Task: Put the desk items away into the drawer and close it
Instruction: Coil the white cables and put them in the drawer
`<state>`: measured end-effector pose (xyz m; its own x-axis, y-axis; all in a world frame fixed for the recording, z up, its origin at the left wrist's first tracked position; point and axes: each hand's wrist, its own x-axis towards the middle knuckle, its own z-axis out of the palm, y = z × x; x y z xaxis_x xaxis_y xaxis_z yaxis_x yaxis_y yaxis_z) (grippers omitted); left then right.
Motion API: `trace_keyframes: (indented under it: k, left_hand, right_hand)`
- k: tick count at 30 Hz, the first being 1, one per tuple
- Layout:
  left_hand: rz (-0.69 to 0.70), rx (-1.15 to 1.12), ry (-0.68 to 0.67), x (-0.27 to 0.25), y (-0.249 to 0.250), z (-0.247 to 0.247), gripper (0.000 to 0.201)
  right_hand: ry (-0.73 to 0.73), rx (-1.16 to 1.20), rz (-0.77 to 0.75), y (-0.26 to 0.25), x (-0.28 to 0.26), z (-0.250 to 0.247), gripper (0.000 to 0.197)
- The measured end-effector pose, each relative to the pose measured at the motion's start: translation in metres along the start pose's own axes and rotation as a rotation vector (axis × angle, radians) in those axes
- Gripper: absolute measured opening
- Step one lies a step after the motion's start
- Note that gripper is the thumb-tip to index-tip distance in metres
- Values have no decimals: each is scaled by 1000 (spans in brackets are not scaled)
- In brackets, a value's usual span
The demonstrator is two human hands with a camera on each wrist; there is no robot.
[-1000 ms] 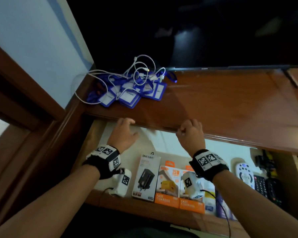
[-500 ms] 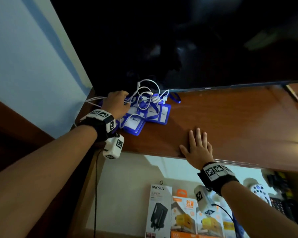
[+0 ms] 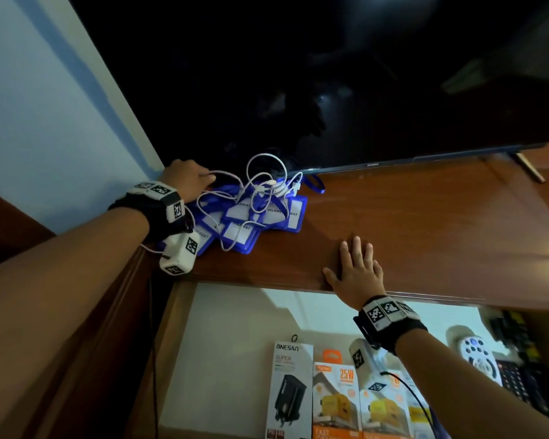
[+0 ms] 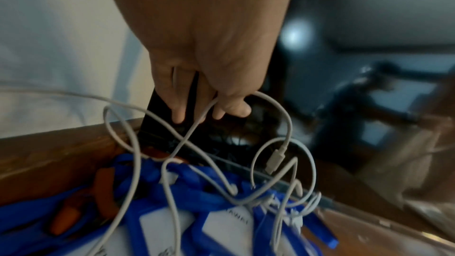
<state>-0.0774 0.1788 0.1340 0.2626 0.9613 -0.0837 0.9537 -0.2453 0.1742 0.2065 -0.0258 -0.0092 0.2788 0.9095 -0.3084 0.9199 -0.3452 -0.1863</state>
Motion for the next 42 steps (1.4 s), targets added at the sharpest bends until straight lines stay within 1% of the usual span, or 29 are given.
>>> trace_keyframes:
  k: [2,6,8,10,12,14,17,18,19,20,22,24,26,28,29,30,31,32,33,34,35,36,38,39,40,41,42]
  left_hand:
    - [-63,-116,69,-1,-2,-15,38]
    - [-189,-608,168,-6,-5,-38,41]
    - [-196,-788,229,-14,1,-51,44]
    - [-187,-894,323,-24,9,-68,42]
    - [-151,-975,380,-35,15,-85,37]
    - [-108,-1039,361,-45,20,-94,33]
    - [-77,-1176,332,-61,26,-92,27]
    - [-76,-1232,341,-68,28,-90,27]
    - [-78,-1284,352,-76,31,-89,28]
    - [-76,-1337,356,-84,35,-89,30]
    - [-57,-1452,336,-101,42,-90,34]
    - [-30,-1545,290,-115,44,-91,35]
    - [-3,-1631,247,-129,42,-92,35]
    - [13,-1704,235,-142,39,-92,35]
    - [17,-1738,236,-148,37,-92,35]
    - [19,-1774,246,-154,35,-94,34]
    - [20,-1814,269,-160,32,-96,33]
    - [20,-1848,306,-165,28,-99,32]
    - [18,-1864,358,-170,24,-102,31]
    - [10,-1851,428,-175,20,-106,29]
    - [-7,-1810,510,-180,16,-109,27]
    - [-34,-1753,594,-184,13,-110,24]
    - [-109,-1639,729,-192,9,-111,20]
    - [-146,-1594,770,-194,7,-110,19]
    - [-174,-1553,794,-195,7,-108,18]
    - [-193,-1511,804,-196,7,-105,16]
    - [-202,-1464,804,-196,7,-102,14]
  right_hand:
    - [-3,-11,-2,-1,-1,-1,75]
    - [-10,-94,5,-8,-2,-10,76]
    - [-77,-82,37,-15,0,-21,77]
    - [-174,-13,96,-24,5,-36,78]
    - [-243,52,104,-33,14,-47,73]
    - [-293,110,33,-44,19,-57,64]
    - [-234,311,-141,-70,14,-68,33]
    - [-210,396,-197,-82,10,-73,28]
    - [-177,481,-260,-94,6,-77,31]
    - [-145,560,-320,-107,4,-79,40]
    - [-104,681,-447,-135,1,-80,63]
    - [-123,756,-561,-161,-2,-80,84]
    - [-156,845,-680,-186,-8,-83,96]
    - [-186,925,-755,-208,-15,-84,97]
    - [-219,973,-771,-217,-18,-84,91]
    - [-273,1016,-771,-224,-21,-83,79]
    - [-328,1048,-773,-230,-23,-79,61]
    - [-364,1024,-770,-235,-25,-74,37]
    - [-355,934,-782,-237,-27,-69,12]
    - [-313,822,-796,-236,-28,-63,9]
    - [-290,706,-806,-234,-27,-54,20]
    - [-297,597,-807,-229,-27,-46,26]
    - [-296,333,-764,-215,-23,-29,29]
    - [-291,196,-713,-204,-20,-22,27]
    - [-294,127,-645,-194,-17,-17,22]
    - [-316,119,-578,-185,-16,-14,20]
    - [-339,162,-548,-178,-15,-12,23]
